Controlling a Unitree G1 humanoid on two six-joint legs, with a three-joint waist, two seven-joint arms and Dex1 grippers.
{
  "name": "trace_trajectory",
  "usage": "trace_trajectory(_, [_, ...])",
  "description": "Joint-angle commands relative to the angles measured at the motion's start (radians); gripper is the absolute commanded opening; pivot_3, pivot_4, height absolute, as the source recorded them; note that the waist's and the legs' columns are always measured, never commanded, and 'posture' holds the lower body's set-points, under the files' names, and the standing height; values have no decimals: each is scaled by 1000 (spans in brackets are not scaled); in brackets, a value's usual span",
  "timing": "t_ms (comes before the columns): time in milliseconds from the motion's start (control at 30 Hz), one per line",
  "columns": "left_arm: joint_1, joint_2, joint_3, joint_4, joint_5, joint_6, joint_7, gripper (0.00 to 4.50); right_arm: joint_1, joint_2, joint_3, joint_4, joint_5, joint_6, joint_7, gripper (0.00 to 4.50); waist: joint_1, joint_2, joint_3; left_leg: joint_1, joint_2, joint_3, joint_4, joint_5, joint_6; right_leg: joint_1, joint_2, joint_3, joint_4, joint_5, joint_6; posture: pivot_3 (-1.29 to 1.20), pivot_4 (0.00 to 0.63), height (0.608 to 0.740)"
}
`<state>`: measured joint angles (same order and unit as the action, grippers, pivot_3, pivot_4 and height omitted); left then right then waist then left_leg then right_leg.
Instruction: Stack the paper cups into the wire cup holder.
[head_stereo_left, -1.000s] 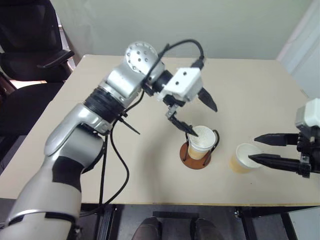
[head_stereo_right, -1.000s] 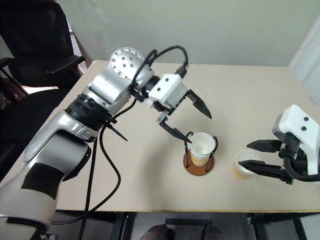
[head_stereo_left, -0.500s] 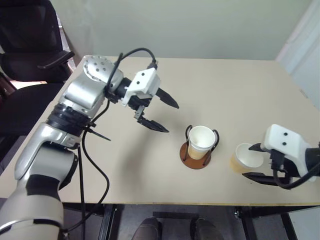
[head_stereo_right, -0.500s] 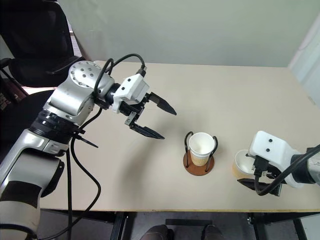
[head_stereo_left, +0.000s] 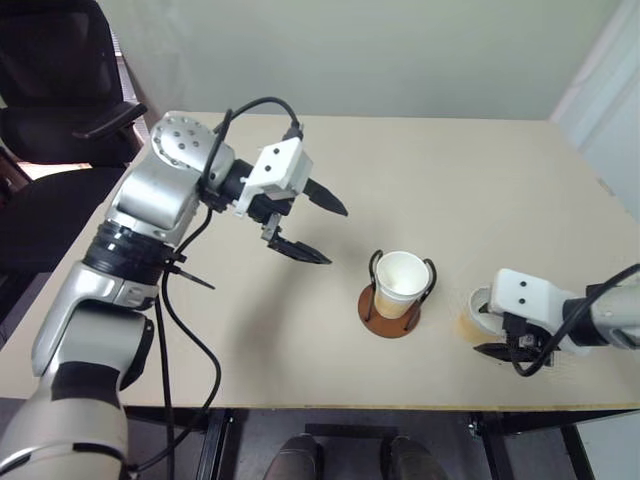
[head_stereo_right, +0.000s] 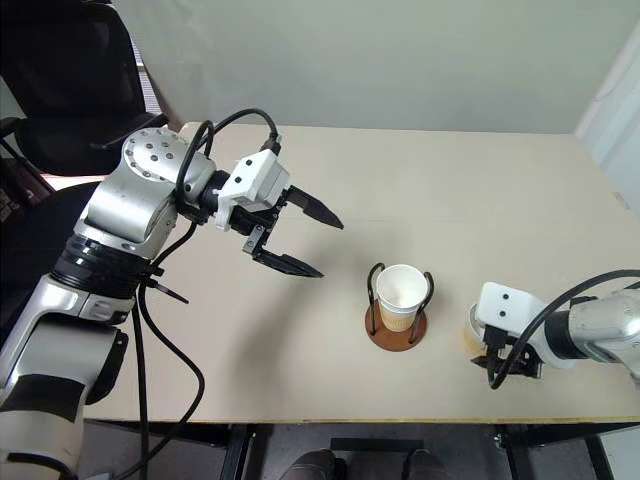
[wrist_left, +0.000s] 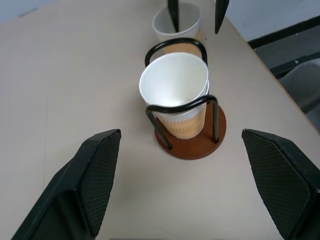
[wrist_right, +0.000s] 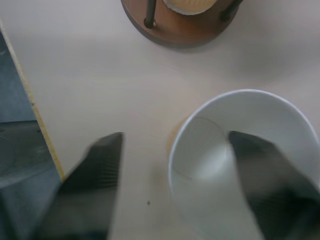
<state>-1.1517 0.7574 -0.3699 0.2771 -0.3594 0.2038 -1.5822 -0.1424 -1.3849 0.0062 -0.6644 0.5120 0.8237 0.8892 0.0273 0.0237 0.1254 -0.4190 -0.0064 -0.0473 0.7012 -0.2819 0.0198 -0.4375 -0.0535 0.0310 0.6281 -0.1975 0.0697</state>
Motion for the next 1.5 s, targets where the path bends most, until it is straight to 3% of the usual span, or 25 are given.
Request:
trace_trajectory(33, [0,2,46,-20,18,2,-28,4163,-30,15,16,-5,-34,-10,17,1884,0,0,0,0,0,0,0,0,0,0,0,0,0,0,0,0,150,740])
trace_trajectory(200, [0,-7,52,-16,32,2,-29,4163,-36,33,16,-15,-54,6,24,96,0,0,0,0,0,0,0,0,0,0,0,0,0,0,0,0,150,740])
trace_trajectory(233, [-1,-9,54,-15,33,3,-30,4163,-33,34,12,-18,-56,9,25,41,0,0,0,0,0,0,0,0,0,0,0,0,0,0,0,0,150,740])
trace_trajectory(367, [3,-16,63,-11,39,1,-29,4163,-12,4,-94,-20,-40,24,63,41,0,0,0,0,0,0,0,0,0,0,0,0,0,0,0,0,150,740])
trace_trajectory(433, [7,-15,67,-12,39,4,-31,4163,-41,-40,-207,14,-20,27,135,41,0,0,0,0,0,0,0,0,0,0,0,0,0,0,0,0,150,740])
trace_trajectory(533, [17,-7,65,-14,37,3,-32,4163,-160,-92,-274,77,33,19,212,41,-2,0,0,0,0,1,0,0,0,0,-1,0,-1,0,-1,0,150,740])
trace_trajectory(633, [28,5,56,-18,28,4,-32,4163,-489,-120,-181,134,144,13,289,41,-5,0,0,0,0,1,-2,0,-1,-1,0,0,0,0,-2,0,150,740])
trace_trajectory(733, [33,17,48,-22,15,2,-32,4163,-815,-5,20,127,153,58,366,41,-12,-1,-1,0,1,-1,-2,1,-1,-1,1,-1,0,-1,-4,0,150,740])
trace_trajectory(900, [30,31,53,-26,-6,18,-32,4163,-1048,165,226,157,85,114,424,41,-20,-2,-1,0,1,-1,-1,1,-1,-3,3,-2,1,-1,-5,0,150,740])
trace_trajectory(1067, [34,43,80,-20,4,33,-32,4163,-1053,241,314,182,1,71,445,41,-16,-2,-1,-2,1,-4,-2,1,-1,-3,1,-2,0,-2,-6,0,150,740])
trace_trajectory(1500, [40,43,98,-33,23,49,-31,4163,-944,296,396,172,-144,-18,490,41,-18,-2,-1,-2,1,-3,-2,1,-1,-4,0,-3,1,-2,-8,0,150,740])
